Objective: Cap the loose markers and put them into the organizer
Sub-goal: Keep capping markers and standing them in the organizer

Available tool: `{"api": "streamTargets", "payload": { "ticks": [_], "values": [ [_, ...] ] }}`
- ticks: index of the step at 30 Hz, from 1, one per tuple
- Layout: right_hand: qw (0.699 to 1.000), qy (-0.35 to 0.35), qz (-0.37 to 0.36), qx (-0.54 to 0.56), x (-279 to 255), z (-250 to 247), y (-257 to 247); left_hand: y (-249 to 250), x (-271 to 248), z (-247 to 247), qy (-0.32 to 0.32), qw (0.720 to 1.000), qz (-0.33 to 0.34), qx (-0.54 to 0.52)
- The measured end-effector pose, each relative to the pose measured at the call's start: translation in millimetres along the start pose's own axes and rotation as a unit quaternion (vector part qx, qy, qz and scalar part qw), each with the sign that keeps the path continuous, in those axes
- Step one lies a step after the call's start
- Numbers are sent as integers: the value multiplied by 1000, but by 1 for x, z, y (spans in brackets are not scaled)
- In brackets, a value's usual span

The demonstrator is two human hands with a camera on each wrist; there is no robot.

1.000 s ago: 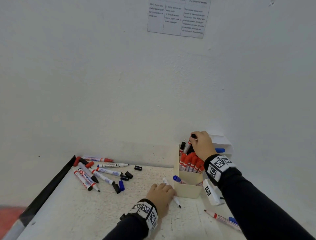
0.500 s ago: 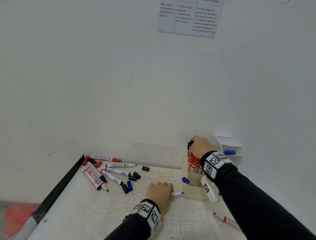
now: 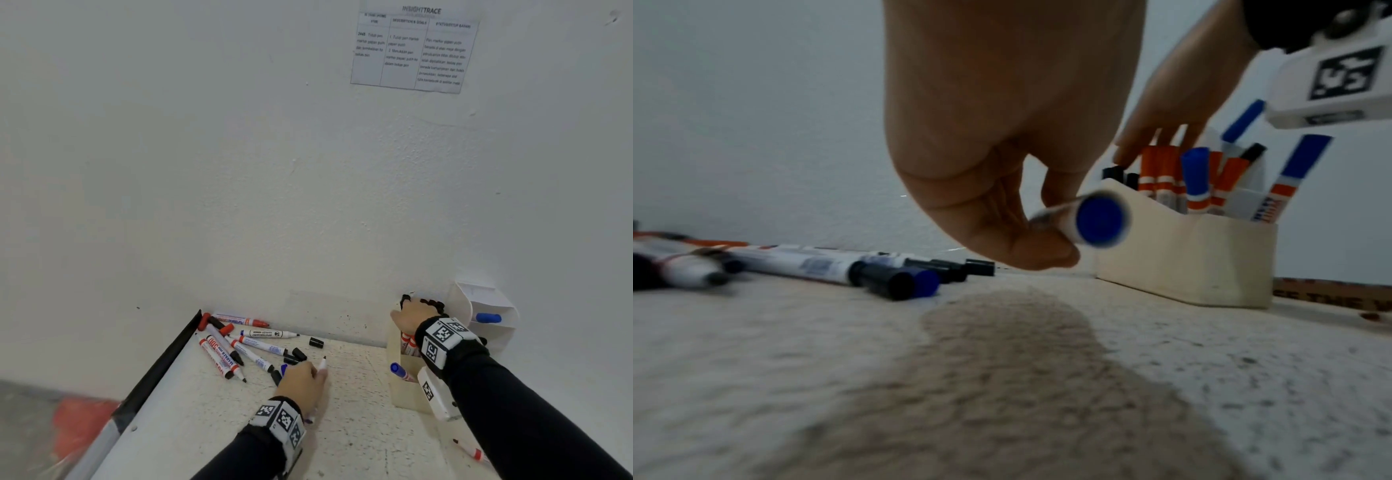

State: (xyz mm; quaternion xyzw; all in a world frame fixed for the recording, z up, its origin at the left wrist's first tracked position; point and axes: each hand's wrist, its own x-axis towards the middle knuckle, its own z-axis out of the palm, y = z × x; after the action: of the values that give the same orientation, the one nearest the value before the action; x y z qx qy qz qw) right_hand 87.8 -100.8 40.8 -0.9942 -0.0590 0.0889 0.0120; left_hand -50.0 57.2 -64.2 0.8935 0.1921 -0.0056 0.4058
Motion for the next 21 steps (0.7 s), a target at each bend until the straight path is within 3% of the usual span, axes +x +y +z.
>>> {"api": "streamTargets", "payload": {
  "ticks": [5, 10, 12, 16, 21],
  "values": [
    [999, 13, -25, -27, -17, -10, -16, -19, -5, -31, 31, 994, -56, -89],
    [989, 35, -140, 42, -41, -9, -57, -41, -16, -61, 62, 984, -107, -132],
    [977, 5, -198, 81, -50, 3, -75, -52, -20, -70, 76, 986, -104, -106],
    [944, -121, -288, 103, -70, 39, -101, -74, -29, -81, 105, 989, -89, -45],
    [936, -175, -304, 29, -75, 95, -120, -85, -34, -84, 113, 984, -103, -97]
  ]
}}
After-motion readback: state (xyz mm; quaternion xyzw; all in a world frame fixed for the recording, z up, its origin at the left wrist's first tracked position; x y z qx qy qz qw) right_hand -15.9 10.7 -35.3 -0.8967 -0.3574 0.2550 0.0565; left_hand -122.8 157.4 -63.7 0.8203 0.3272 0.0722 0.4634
